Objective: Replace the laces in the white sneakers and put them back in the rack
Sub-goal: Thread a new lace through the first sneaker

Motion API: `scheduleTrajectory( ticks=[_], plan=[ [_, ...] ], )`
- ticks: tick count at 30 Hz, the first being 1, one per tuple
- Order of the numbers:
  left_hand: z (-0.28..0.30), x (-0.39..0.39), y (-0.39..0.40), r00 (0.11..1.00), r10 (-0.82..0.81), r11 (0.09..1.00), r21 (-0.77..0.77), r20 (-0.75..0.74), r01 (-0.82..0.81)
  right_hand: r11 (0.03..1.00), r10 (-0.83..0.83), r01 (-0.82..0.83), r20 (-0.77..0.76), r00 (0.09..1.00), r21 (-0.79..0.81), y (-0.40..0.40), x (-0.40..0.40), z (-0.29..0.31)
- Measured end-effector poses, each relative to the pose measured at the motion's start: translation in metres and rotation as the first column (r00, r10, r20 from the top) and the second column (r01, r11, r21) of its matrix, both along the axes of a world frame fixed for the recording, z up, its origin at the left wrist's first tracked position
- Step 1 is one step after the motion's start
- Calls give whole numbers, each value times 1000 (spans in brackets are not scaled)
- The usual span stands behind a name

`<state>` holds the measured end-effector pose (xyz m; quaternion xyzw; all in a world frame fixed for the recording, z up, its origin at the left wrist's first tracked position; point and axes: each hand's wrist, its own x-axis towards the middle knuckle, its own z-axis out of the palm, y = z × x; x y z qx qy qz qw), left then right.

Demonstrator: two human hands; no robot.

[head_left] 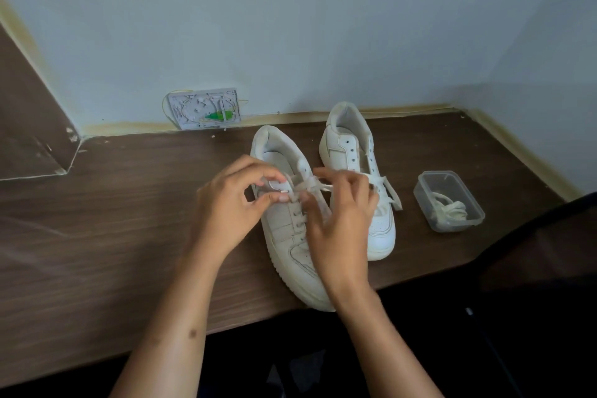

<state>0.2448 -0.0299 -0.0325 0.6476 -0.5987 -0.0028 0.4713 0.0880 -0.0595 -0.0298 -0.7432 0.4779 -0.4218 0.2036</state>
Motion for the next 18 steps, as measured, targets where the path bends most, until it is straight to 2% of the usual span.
scheduleTrajectory(
  ticks=[2,5,7,10,12,13,15,16,18],
  plan=[
    [1,-1,0,1000,-18,1000,3,-7,18,997,-77,78,-59,995,5,23,-7,-7],
    [-2,1,-1,1000,-24,999,39,9,24,993,-116,99,-410,905,-61,42,-12,-21],
    [-3,4,0,999,-29,999,33,-29,30,995,-98,92,-507,856,-36,43,-11,-26],
    [0,16,2,965,5,999,-39,-261,-16,994,-76,104,-550,832,19,42,-10,-25],
    [-1,29,5,869,167,971,-76,-466,-228,996,-53,86,-573,818,30,41,-10,-25],
    [-3,36,6,807,275,931,-64,-523,-359,997,-30,63,-576,817,38,39,-12,-25],
    [-6,46,10,720,462,841,-3,-519,-541,997,47,-3,-556,830,79,35,-16,-20],
    [-8,48,12,714,513,820,27,-477,-572,991,106,-47,-539,836,123,32,-19,-18],
    [-7,45,12,797,472,866,31,-377,-499,976,193,-115,-495,847,184,26,-26,-13]
  ],
)
